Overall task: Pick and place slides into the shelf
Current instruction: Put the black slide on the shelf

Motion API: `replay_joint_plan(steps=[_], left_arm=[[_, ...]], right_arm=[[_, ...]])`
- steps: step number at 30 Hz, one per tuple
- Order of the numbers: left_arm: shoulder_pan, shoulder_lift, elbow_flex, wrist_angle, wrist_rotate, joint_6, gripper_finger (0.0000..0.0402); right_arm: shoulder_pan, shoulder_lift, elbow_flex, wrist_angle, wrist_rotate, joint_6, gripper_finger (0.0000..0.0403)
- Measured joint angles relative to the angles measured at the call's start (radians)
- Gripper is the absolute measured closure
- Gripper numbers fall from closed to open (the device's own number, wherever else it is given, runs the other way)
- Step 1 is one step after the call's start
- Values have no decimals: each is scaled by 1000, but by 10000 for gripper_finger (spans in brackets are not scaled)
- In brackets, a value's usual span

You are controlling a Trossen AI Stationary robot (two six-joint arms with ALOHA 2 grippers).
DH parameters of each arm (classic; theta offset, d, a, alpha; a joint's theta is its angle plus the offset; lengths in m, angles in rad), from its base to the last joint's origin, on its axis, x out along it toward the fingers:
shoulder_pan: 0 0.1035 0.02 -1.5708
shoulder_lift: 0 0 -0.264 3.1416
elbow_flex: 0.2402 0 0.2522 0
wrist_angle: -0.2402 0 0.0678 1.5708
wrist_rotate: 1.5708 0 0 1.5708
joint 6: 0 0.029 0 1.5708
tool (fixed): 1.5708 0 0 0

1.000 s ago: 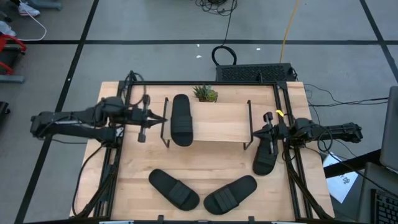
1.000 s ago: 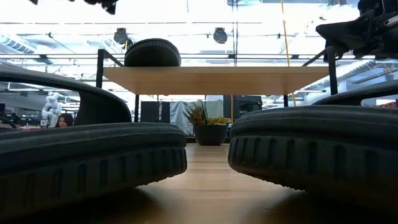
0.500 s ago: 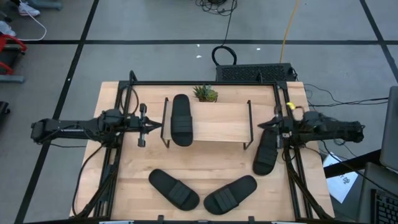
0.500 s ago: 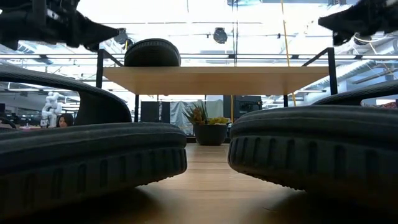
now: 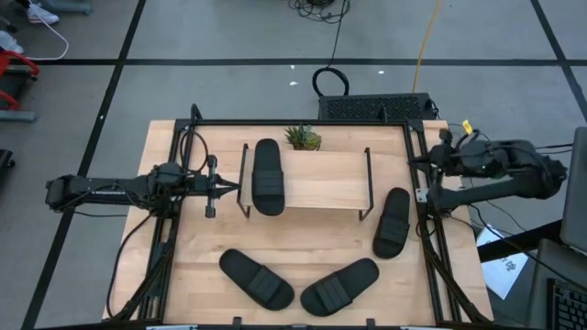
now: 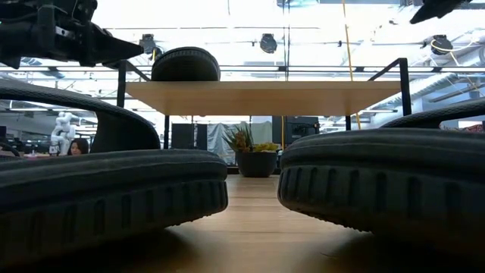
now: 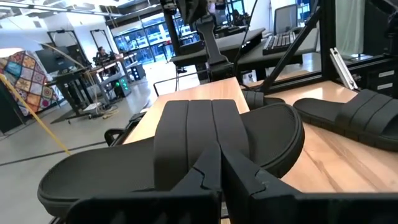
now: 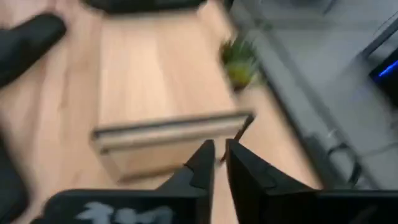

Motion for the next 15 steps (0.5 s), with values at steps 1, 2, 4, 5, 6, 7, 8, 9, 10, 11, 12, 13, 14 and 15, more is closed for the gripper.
replay_joint_plan(steps=[1, 2, 4, 5, 6, 7, 8, 9, 10, 11, 12, 13, 14, 15], left_arm=[[0, 0, 0, 0, 0, 0, 399], [0, 0, 0, 0, 0, 0, 398], [0, 0, 0, 0, 0, 0, 399], [0, 0, 0, 0, 0, 0, 399], [0, 0, 0, 0, 0, 0, 398], [0, 0, 0, 0, 0, 0, 398], [0, 0, 0, 0, 0, 0, 399], [0, 0, 0, 0, 0, 0, 398], [0, 0, 0, 0, 0, -1, 398], [0, 0, 0, 0, 0, -3, 399], [0, 0, 0, -1, 0, -3, 399], [0, 0, 0, -3, 0, -5, 398], [0, 0, 0, -4, 0, -11, 398], [0, 0, 0, -5, 0, -21, 399]], right_arm=[[0, 29, 33, -51, -42, 22, 346], [0, 55, 58, -88, -97, 45, 331], [0, 93, 79, -122, -188, 74, 296], [0, 105, 79, -132, -221, 83, 278], [0, 114, 73, -140, -241, 93, 258], [0, 121, 61, -141, -250, 104, 238], [0, 127, 47, -145, -249, 108, 219], [0, 134, 28, -145, -247, 110, 200], [0, 140, 7, -143, -232, 112, 181], [1, 144, -19, -138, -206, 111, 165], [0, 145, -47, -132, -183, 112, 152], [0, 145, -78, -118, -170, 108, 140], [0, 144, -113, -98, -172, 97, 130], [0, 144, -145, -83, -184, 85, 123]])
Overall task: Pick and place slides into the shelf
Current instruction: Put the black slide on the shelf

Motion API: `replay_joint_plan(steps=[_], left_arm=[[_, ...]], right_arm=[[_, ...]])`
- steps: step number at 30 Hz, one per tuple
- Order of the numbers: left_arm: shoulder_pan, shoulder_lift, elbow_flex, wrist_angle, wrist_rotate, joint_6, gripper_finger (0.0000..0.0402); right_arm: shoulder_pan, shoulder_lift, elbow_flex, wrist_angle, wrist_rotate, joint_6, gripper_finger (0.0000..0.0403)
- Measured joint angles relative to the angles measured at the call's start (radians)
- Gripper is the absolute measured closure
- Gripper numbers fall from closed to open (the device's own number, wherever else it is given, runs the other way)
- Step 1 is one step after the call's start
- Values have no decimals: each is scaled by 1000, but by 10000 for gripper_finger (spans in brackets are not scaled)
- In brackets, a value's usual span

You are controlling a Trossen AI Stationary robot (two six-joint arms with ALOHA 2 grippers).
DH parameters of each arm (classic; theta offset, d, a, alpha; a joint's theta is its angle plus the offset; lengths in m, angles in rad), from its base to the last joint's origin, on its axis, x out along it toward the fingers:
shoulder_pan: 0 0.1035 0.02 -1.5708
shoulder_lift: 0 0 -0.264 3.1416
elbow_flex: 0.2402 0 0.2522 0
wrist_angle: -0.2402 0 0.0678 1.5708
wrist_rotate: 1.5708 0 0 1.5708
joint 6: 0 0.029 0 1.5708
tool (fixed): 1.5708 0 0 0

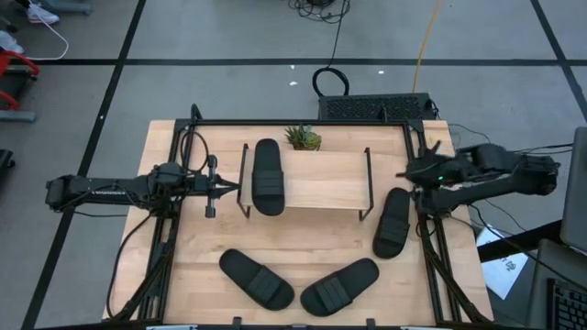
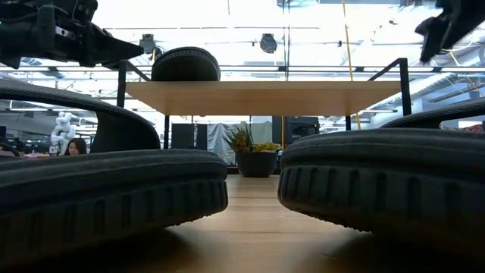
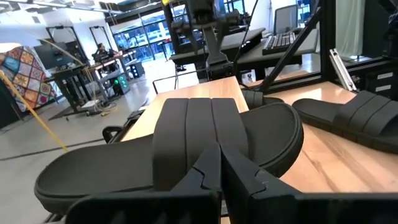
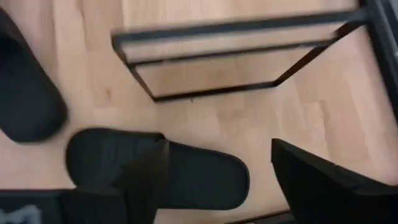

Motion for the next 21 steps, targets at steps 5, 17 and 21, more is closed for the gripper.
replay_joint_plan(steps=[5, 17, 21], left_arm=[[0, 0, 0, -2, 0, -37, 399], [0, 0, 0, -8, 1, -59, 399], [0, 0, 0, -21, 1, -66, 398]], right_arm=[[-8, 2, -148, 91, -144, 32, 110], [-120, 8, -305, 204, -472, 108, 109], [-158, 18, -344, 229, -515, 133, 109]])
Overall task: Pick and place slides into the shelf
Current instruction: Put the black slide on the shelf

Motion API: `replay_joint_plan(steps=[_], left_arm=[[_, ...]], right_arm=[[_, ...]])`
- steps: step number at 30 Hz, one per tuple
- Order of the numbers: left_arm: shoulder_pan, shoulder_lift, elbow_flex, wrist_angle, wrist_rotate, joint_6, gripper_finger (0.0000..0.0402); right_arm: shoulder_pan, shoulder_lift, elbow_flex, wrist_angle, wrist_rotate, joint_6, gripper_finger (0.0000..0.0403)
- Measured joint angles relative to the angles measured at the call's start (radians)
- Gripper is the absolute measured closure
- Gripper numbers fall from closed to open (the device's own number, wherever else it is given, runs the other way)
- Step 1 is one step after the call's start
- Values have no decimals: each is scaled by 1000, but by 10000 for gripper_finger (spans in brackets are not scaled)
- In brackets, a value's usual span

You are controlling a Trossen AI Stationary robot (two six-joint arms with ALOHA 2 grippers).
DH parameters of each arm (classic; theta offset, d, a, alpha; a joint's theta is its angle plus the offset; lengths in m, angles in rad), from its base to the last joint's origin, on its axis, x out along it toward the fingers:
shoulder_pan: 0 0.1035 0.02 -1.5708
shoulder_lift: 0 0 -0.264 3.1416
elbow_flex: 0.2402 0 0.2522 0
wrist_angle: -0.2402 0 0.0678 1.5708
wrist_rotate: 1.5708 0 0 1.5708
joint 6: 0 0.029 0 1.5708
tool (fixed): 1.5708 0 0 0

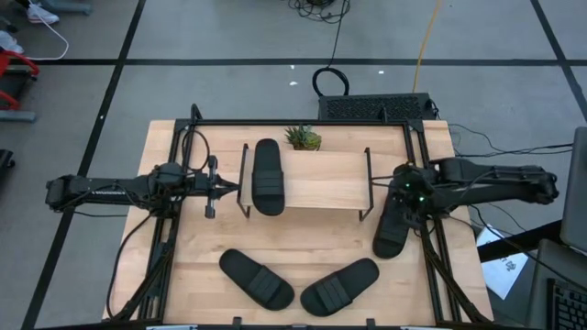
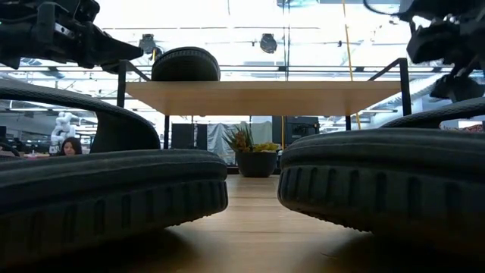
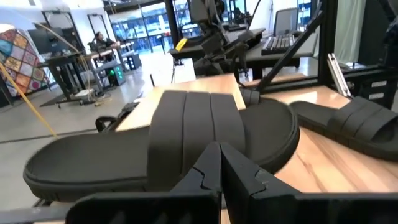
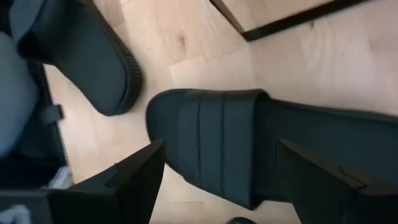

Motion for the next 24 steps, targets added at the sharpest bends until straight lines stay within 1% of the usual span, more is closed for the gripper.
replay_joint_plan(steps=[3, 8, 11, 13, 21, 24], left_arm=[[0, 0, 0, -25, 0, 0, 399], [0, 0, 0, -27, 1, -6, 398], [0, 0, 0, -21, 2, -16, 399], [0, 0, 0, -18, 2, -17, 398], [-12, 0, 0, -18, 4, -18, 398], [-22, 0, 0, -18, 4, -18, 398]], right_arm=[[-8, 12, -33, 43, -6, 42, 110], [-7, 45, -85, 54, -10, 74, 110], [-7, 52, -110, 107, -50, 111, 110], [-7, 53, -126, 125, -50, 141, 110], [-5, 52, -183, 140, -54, 206, 110], [-5, 52, -207, 175, -101, 220, 110]])
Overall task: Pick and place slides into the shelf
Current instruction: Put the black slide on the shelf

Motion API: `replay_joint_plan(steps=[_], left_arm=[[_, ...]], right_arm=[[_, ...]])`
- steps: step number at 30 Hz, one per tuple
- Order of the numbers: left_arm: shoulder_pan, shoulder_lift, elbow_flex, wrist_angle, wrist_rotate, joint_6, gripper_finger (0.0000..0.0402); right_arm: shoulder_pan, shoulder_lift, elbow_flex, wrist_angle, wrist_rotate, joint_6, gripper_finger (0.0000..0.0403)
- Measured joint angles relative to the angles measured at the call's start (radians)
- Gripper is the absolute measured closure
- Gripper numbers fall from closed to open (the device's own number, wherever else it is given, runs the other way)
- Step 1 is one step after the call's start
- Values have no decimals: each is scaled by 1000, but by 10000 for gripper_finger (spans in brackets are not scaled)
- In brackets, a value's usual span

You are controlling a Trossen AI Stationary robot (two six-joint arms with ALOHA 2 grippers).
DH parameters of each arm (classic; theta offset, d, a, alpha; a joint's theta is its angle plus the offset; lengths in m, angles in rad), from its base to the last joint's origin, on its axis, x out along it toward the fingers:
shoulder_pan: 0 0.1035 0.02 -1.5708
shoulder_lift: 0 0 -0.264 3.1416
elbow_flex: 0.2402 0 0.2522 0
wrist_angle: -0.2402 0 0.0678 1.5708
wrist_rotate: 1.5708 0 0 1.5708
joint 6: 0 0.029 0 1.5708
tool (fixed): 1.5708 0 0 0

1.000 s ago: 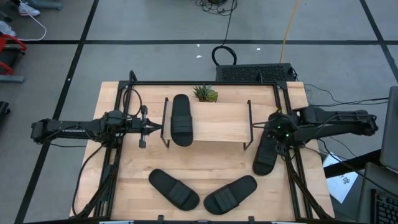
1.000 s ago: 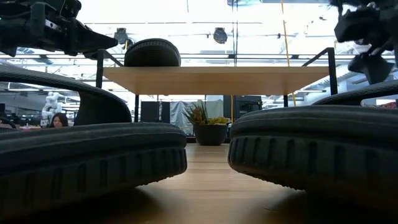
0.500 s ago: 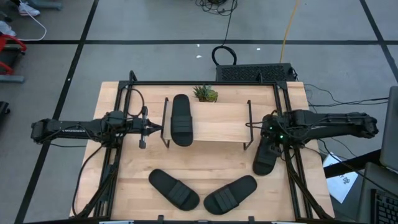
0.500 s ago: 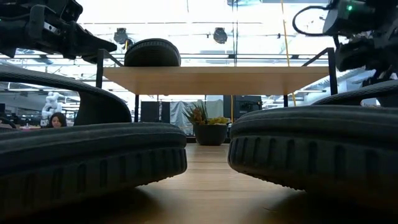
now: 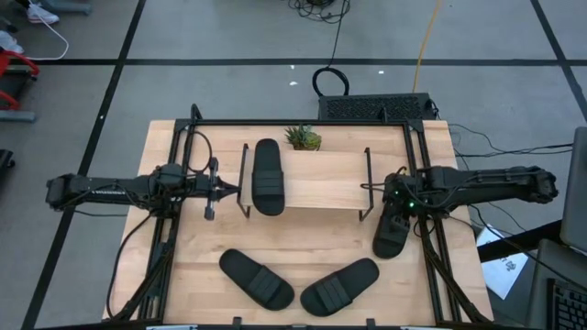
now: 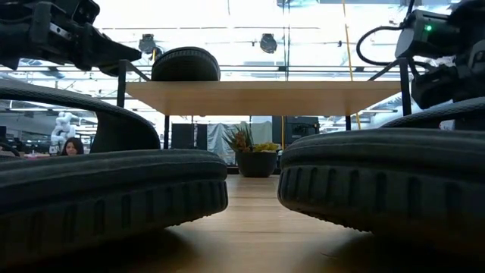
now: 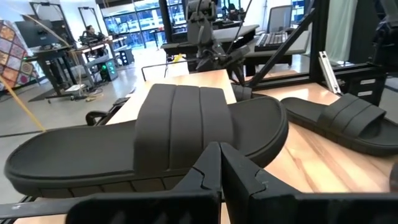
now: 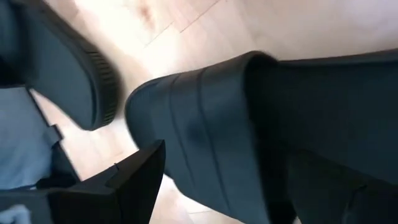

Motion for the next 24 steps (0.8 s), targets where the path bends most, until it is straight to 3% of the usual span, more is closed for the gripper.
replay_joint_plan(steps=[6, 10, 14, 20, 24], left_arm=[[-13, 0, 0, -9, 0, 7, 398], [-14, 0, 0, -13, 0, 7, 398], [-14, 0, 0, -13, 0, 6, 398], [-14, 0, 0, -13, 0, 2, 398], [-14, 0, 0, -14, 0, -5, 398]], right_arm=[[32, 0, -37, 68, -66, 6, 114], [56, 0, -53, 118, -76, 1, 144], [74, 0, -62, 130, -70, 8, 220], [79, -1, -62, 138, -62, 31, 378], [80, -6, -40, 95, -56, 28, 391]])
